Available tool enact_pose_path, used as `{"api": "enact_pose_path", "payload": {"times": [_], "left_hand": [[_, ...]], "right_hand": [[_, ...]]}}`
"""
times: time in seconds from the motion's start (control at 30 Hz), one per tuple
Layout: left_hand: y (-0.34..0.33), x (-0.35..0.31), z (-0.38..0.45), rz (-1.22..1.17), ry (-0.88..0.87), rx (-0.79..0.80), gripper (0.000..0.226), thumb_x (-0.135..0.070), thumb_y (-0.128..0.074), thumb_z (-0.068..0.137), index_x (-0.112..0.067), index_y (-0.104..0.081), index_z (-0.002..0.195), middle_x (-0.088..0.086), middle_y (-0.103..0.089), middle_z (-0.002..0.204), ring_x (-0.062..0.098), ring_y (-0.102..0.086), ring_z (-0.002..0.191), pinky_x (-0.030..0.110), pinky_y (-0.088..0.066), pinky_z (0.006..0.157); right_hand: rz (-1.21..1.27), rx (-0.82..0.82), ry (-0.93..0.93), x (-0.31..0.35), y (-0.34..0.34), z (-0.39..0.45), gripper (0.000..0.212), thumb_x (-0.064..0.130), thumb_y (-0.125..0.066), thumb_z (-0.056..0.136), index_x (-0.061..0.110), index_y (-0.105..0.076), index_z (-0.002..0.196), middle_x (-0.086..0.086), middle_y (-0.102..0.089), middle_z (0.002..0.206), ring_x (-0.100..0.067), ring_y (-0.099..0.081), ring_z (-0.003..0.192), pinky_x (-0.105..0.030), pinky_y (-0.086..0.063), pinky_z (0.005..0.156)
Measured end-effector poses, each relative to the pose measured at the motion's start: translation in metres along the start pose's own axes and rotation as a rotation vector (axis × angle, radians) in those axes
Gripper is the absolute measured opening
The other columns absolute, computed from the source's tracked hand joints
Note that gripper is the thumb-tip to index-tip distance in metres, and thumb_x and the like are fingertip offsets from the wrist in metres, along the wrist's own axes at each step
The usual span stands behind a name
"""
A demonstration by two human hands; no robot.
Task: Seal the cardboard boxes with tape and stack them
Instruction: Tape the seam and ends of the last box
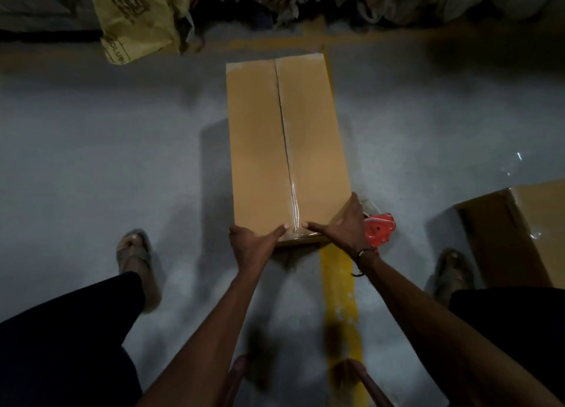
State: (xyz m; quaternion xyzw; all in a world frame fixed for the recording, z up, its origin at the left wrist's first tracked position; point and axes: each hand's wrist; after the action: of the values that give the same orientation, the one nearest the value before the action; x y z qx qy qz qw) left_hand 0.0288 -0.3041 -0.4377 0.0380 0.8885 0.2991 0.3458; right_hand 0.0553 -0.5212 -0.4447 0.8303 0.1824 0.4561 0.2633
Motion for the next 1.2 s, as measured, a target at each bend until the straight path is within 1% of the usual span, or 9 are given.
{"api": "enact_pose_path", "payload": {"times": [0.07,0.13,0.23,0.4,0.57,0.63,0.87,1.03,1.2], "left_hand": [[-0.004,-0.004,-0.004,0.115,0.017,-0.002,0.166,-0.079,-0.09,0.033,-0.001,-0.012,0.157,0.024,-0.031,0.157,0.039,-0.032,0.146,0.05,-0.037,0.118],[-0.007,-0.008,-0.006,0.202,0.017,-0.044,0.173,-0.083,-0.087,0.026,-0.005,-0.007,0.158,0.024,-0.026,0.158,0.041,-0.028,0.146,0.051,-0.034,0.119],[-0.013,-0.01,-0.001,0.204,0.07,-0.088,0.163,-0.071,-0.096,0.029,-0.007,-0.012,0.154,0.024,-0.028,0.154,0.042,-0.03,0.143,0.049,-0.035,0.117],[-0.012,-0.018,0.006,0.209,0.151,-0.087,0.138,-0.054,-0.099,0.042,-0.005,-0.022,0.146,0.024,-0.034,0.151,0.042,-0.036,0.139,0.049,-0.033,0.116],[-0.019,-0.031,0.003,0.274,0.063,-0.137,0.18,-0.083,-0.088,0.022,-0.002,-0.003,0.16,0.022,-0.02,0.163,0.038,-0.02,0.152,0.052,-0.019,0.123],[-0.021,-0.033,0.004,0.278,0.069,-0.152,0.178,-0.079,-0.091,0.023,-0.003,-0.005,0.159,0.021,-0.022,0.162,0.04,-0.022,0.15,0.052,-0.022,0.121],[-0.016,-0.034,0.011,0.179,0.103,-0.171,0.131,-0.047,-0.099,0.046,-0.005,-0.025,0.146,0.018,-0.034,0.152,0.043,-0.037,0.139,0.052,-0.032,0.115],[-0.024,-0.04,0.004,0.255,0.089,-0.192,0.175,-0.086,-0.085,0.021,-0.002,-0.009,0.156,0.021,-0.024,0.161,0.038,-0.024,0.15,0.054,-0.022,0.121],[-0.023,-0.044,0.009,0.269,0.115,-0.221,0.156,-0.07,-0.096,0.028,-0.002,-0.022,0.148,0.021,-0.034,0.151,0.041,-0.037,0.138,0.053,-0.033,0.111]], "right_hand": [[-0.093,-0.017,0.018,0.0,-0.005,0.0,0.161,0.085,-0.083,0.037,0.013,-0.008,0.16,-0.016,-0.026,0.162,-0.034,-0.027,0.148,-0.049,-0.03,0.121],[-0.132,-0.055,0.025,0.003,-0.01,-0.001,0.164,0.087,-0.081,0.034,0.01,-0.009,0.158,-0.019,-0.029,0.159,-0.038,-0.029,0.145,-0.051,-0.031,0.117],[-0.142,-0.091,0.008,0.003,-0.014,0.002,0.163,0.087,-0.08,0.028,0.01,-0.014,0.155,-0.02,-0.035,0.153,-0.039,-0.034,0.141,-0.054,-0.034,0.113],[-0.029,-0.064,-0.047,0.002,-0.011,0.012,0.142,0.054,-0.099,0.04,0.015,-0.021,0.152,-0.016,-0.035,0.151,-0.039,-0.032,0.14,-0.056,-0.033,0.114],[-0.108,-0.125,-0.141,0.018,-0.019,0.006,0.15,0.084,-0.085,0.035,0.017,-0.018,0.152,-0.016,-0.031,0.156,-0.038,-0.029,0.144,-0.059,-0.03,0.112],[-0.167,-0.137,-0.159,0.022,-0.021,0.006,0.152,0.083,-0.085,0.033,0.015,-0.018,0.151,-0.02,-0.033,0.154,-0.04,-0.031,0.142,-0.059,-0.031,0.109],[-0.074,-0.117,-0.179,0.016,-0.018,0.012,0.137,0.065,-0.094,0.041,0.018,-0.023,0.148,-0.017,-0.033,0.15,-0.041,-0.03,0.141,-0.059,-0.028,0.11],[-0.141,-0.162,-0.221,0.027,-0.022,0.008,0.141,0.087,-0.08,0.04,0.016,-0.023,0.148,-0.018,-0.034,0.153,-0.039,-0.032,0.142,-0.059,-0.029,0.11],[-0.222,-0.18,-0.267,0.03,-0.025,0.013,0.137,0.084,-0.083,0.038,0.012,-0.029,0.142,-0.02,-0.041,0.146,-0.041,-0.038,0.136,-0.057,-0.035,0.104]]}}
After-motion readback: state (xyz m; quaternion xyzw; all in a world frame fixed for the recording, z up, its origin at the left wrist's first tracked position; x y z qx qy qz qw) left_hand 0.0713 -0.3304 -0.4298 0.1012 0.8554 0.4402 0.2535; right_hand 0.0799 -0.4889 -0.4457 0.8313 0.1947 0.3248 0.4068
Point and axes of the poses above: each hand's wrist, its own z-axis towards the middle knuckle, its own y-axis out of the back of the hand, x = y × z
